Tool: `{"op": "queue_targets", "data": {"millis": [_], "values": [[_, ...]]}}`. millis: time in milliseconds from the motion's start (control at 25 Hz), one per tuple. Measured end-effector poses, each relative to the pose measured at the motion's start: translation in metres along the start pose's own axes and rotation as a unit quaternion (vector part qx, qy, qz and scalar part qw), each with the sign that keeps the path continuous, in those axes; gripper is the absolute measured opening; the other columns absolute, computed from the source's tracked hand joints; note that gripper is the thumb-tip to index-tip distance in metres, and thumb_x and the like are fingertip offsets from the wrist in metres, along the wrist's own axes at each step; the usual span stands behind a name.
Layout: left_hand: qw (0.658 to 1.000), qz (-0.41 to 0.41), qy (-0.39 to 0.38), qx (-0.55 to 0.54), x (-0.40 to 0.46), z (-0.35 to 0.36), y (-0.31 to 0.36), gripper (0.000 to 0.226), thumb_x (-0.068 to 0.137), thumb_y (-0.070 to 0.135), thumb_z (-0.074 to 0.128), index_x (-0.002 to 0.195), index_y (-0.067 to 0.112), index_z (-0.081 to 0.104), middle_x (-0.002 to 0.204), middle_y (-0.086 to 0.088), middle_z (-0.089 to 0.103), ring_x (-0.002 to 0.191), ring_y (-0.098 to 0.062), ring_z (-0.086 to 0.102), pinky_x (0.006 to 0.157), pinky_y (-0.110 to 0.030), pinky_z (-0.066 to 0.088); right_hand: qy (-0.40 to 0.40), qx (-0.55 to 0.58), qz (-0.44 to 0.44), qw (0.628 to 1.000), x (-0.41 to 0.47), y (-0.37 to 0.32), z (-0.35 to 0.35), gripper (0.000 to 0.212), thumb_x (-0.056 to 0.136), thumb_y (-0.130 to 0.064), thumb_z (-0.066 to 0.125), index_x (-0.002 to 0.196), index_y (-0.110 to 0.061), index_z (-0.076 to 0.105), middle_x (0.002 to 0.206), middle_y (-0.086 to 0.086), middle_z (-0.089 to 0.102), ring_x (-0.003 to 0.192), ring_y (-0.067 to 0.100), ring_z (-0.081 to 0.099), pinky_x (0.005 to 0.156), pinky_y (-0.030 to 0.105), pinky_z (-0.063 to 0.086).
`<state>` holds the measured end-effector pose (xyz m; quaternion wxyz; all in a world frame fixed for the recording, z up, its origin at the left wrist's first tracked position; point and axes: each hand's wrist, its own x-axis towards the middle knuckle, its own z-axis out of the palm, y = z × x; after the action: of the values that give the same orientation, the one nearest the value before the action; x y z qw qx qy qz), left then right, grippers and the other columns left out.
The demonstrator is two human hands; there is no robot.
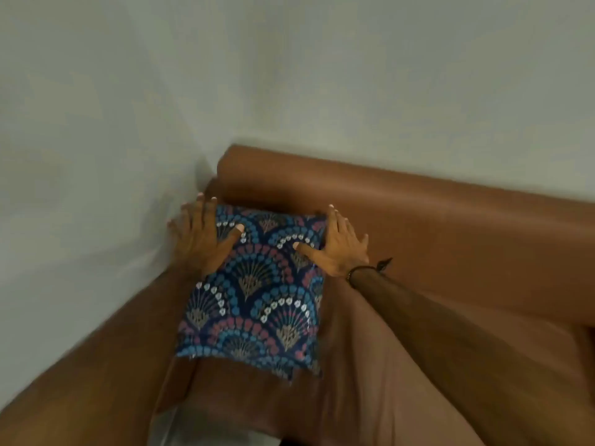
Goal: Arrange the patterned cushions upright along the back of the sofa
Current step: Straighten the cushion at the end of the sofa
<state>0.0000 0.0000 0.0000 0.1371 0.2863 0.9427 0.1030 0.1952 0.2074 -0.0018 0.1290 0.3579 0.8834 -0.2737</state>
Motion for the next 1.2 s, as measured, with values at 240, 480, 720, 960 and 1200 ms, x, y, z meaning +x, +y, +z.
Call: {"op": "queue_targets", "data": {"millis": [240, 480, 720, 960, 1200], "values": [[0.935, -0.265, -0.069, -0.225, 0.008, 0.043, -0.047, 0.149, 0.054, 0.089, 0.08, 0.166, 0.013, 0.017, 0.168, -0.02, 0.038, 0.15, -0.044, 0.042, 0.124, -0.061, 0.035, -0.201, 0.488, 0.229, 0.818, 0.031, 0.0, 0.1, 0.121, 0.06, -0.092, 0.073, 0.158, -0.027, 0.046, 0.157, 0.004, 0.057, 0.137, 0.034, 0.059, 0.113, 0.058, 0.046], [0.861, -0.269, -0.157, -0.403, -0.006, -0.018, 0.002, 0.11, 0.052, 0.059, 0.101, 0.14, 0.005, 0.064, 0.131, -0.012, 0.074, 0.111, -0.03, 0.074, 0.102, -0.048, 0.06, -0.186, 0.576, 0.168, 0.778, -0.016, 0.06, 0.02, 0.061, 0.09, -0.042, 0.081, 0.142, -0.017, 0.064, 0.126, 0.008, 0.079, 0.105, 0.028, 0.079, 0.078, 0.039, 0.066], [0.845, -0.126, -0.198, -0.481, -0.044, 0.044, 0.21, 0.092, 0.06, 0.039, 0.099, 0.141, 0.015, 0.063, 0.138, -0.006, 0.072, 0.115, -0.026, 0.072, 0.103, -0.052, 0.059, 0.02, 0.595, 0.203, 0.777, -0.082, 0.242, -0.066, 0.111, 0.041, -0.042, 0.105, 0.14, -0.019, 0.061, 0.129, 0.008, 0.076, 0.106, 0.029, 0.077, 0.083, 0.046, 0.066], [0.835, -0.017, -0.281, -0.473, -0.097, 0.219, 0.439, 0.102, 0.06, 0.016, 0.104, 0.147, 0.019, 0.051, 0.142, 0.0, 0.067, 0.127, -0.02, 0.067, 0.111, -0.055, 0.055, 0.159, 0.563, 0.289, 0.757, -0.145, 0.498, -0.105, 0.072, 0.075, -0.005, 0.094, 0.134, -0.018, 0.054, 0.108, -0.005, 0.069, 0.079, 0.004, 0.069, 0.053, 0.015, 0.057], [0.854, 0.041, -0.235, -0.462, -0.155, 0.401, 0.588, 0.098, 0.069, 0.007, 0.099, 0.15, 0.013, 0.044, 0.145, -0.002, 0.061, 0.131, -0.02, 0.061, 0.112, -0.042, 0.053, 0.196, 0.498, 0.343, 0.772, -0.163, 0.707, -0.075, 0.08, 0.077, -0.011, 0.094, 0.146, -0.013, 0.054, 0.101, 0.011, 0.073, 0.063, 0.012, 0.064, 0.051, 0.027, 0.056]]}}
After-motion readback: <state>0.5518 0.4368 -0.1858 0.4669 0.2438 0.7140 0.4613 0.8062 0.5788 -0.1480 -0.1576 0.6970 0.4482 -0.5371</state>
